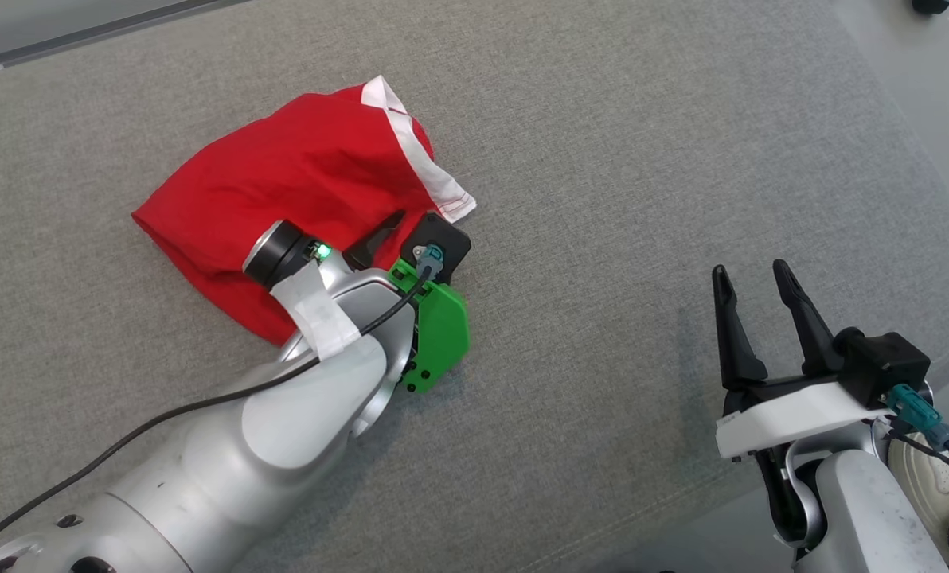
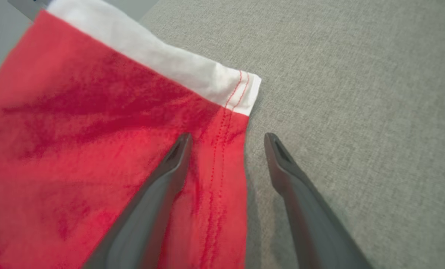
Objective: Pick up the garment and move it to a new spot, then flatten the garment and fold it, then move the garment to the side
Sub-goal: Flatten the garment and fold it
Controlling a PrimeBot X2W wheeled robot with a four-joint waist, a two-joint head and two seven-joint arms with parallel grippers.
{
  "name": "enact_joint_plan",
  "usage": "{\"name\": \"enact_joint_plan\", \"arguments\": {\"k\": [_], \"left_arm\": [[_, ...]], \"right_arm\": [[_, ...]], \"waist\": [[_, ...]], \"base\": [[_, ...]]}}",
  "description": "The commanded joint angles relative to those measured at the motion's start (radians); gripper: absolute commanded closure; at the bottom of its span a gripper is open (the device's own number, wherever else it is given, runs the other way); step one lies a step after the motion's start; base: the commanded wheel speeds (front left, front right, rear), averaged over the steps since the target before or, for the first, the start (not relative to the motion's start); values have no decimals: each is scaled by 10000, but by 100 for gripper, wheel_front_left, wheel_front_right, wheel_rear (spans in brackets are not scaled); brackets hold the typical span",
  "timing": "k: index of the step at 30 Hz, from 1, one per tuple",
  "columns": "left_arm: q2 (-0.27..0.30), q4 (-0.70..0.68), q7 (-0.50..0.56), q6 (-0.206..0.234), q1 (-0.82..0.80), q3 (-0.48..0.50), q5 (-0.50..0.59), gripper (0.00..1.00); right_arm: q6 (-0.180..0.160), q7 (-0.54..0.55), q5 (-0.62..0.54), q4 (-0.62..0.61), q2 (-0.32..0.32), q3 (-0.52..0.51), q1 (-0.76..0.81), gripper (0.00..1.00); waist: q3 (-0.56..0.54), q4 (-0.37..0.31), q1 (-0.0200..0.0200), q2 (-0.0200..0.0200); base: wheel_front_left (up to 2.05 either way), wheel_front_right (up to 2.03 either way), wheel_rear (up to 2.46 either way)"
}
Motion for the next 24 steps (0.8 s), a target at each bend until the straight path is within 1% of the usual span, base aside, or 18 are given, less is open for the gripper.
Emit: {"name": "enact_joint_plan", "arguments": {"k": [1, 2, 3, 8, 14, 18, 19, 20, 24], "left_arm": [[111, 140, -179, 87, -149, 8, 98, 23], [120, 203, -262, 82, -157, 12, 113, 67], [111, 258, -345, 72, -147, 25, 102, 100], [42, 415, -726, 13, 29, 114, -83, 100], [-46, 492, -808, -111, 291, 109, -345, 100], [-173, 569, -715, -116, 352, 99, -460, 100], [-212, 571, -640, -144, 375, 73, -487, 86], [-260, 547, -613, -148, 362, 58, -489, 0], [-403, 420, -279, -253, 227, -107, -506, 0]], "right_arm": [[-1, -68, 29, 34, -10, 38, -147, 0], [1, -73, 17, 43, -7, 49, -162, 0], [1, -78, 3, 55, -9, 48, -160, 0], [1, -87, -107, 106, -10, 4, -105, 0], [1, -80, -209, 159, -10, 6, -118, 0], [1, -24, -253, 186, -13, 65, -184, 0], [-1, -18, -254, 194, -15, 63, -185, 0], [1, -14, -239, 197, -13, 64, -184, 0], [1, 27, -265, 204, -13, 44, -148, 0]], "waist": [[49, 46, 0, 0], [54, 70, 0, 0], [52, 100, 0, 0], [-43, 365, 0, 0], [-208, 788, 0, 0], [-278, 945, 0, 0], [-303, 970, 0, 0], [-326, 990, 0, 0], [-391, 1039, 0, 0]], "base": [[0, 0, 0], [0, 0, 0], [0, 0, 0], [0, 0, 0], [0, 0, 0], [0, 0, 0], [0, 0, 0], [0, 0, 0], [0, 0, 0]]}}
